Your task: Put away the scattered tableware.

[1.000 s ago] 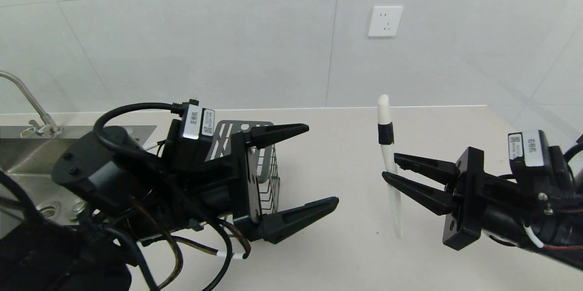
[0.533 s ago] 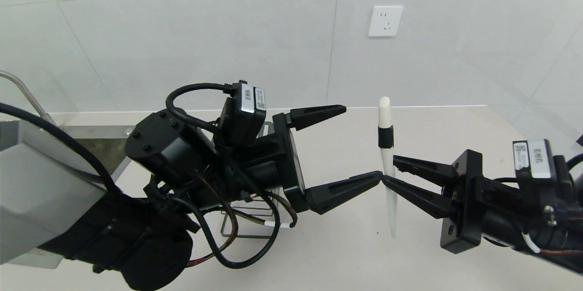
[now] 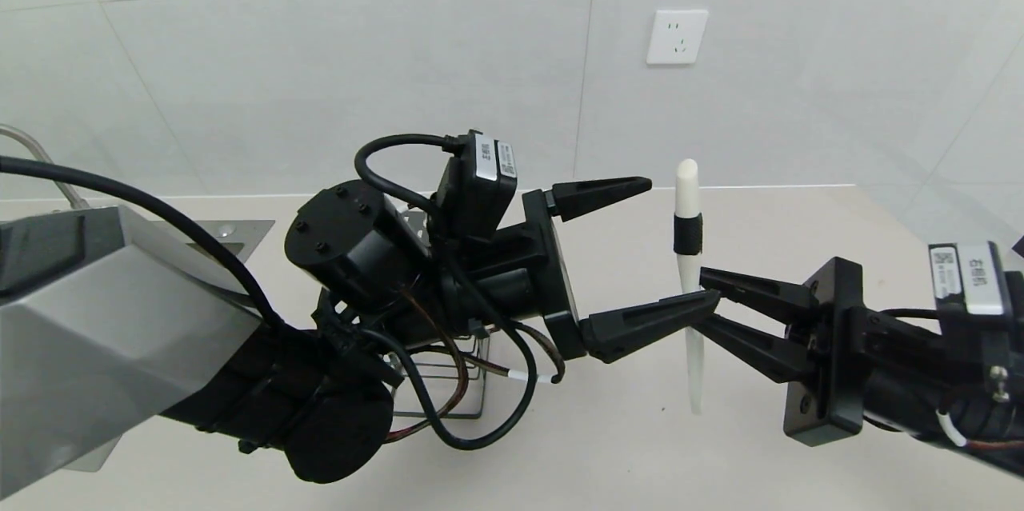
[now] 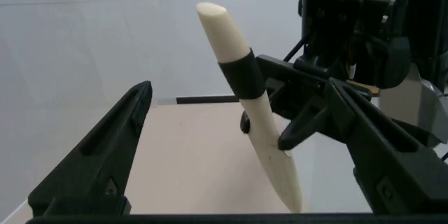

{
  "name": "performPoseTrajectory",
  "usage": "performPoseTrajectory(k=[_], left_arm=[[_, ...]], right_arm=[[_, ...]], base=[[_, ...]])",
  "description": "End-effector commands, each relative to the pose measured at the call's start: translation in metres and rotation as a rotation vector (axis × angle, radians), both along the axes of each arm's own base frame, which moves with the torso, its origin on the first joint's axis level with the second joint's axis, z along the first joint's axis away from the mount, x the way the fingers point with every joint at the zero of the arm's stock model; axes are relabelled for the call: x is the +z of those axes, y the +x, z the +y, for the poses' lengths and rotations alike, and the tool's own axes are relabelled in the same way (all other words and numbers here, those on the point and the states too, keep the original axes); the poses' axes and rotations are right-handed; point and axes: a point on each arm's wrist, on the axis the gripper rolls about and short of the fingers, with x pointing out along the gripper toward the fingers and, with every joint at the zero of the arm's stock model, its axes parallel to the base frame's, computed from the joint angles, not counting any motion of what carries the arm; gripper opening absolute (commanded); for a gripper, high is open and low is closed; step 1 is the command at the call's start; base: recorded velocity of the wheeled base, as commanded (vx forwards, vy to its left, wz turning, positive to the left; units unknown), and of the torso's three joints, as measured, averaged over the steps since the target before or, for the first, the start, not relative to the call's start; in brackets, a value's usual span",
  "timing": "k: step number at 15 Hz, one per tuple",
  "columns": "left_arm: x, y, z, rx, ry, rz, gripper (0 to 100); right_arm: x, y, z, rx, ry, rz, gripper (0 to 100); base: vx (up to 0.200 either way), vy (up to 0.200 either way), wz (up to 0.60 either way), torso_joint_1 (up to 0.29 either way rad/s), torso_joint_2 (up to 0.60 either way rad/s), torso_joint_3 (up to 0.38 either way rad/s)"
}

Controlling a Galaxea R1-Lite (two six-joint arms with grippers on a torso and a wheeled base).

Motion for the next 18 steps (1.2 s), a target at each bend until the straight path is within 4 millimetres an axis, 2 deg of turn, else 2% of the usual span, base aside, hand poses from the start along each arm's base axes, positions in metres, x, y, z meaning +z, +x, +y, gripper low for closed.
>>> performPoseTrajectory(k=[1, 8, 13, 18], left_arm=[[0.004, -0.005, -0.007, -0.032, -0.012, 0.017, 100], [0.006, -0.009, -0.008, -0.149, 0.011, 0.141, 100], [0.019, -0.003, -0.014, -0.176, -0.027, 0.149, 100], [0.016, 0.000, -0.017, -0.178, -0.022, 0.152, 100]], right_arm=[[0.001, -0.001, 0.000, 0.002, 0.002, -0.004, 0], [0.002, -0.004, -0.001, 0.030, 0.003, -0.011, 0], [0.001, -0.008, 0.004, 0.061, 0.001, -0.007, 0], [0.003, -0.008, 0.005, 0.064, 0.008, -0.015, 0]], base=[[0.000, 0.000, 0.00, 0.000, 0.00, 0.000], [0.000, 0.000, 0.00, 0.000, 0.00, 0.000], [0.000, 0.000, 0.00, 0.000, 0.00, 0.000], [0.000, 0.000, 0.00, 0.000, 0.00, 0.000]])
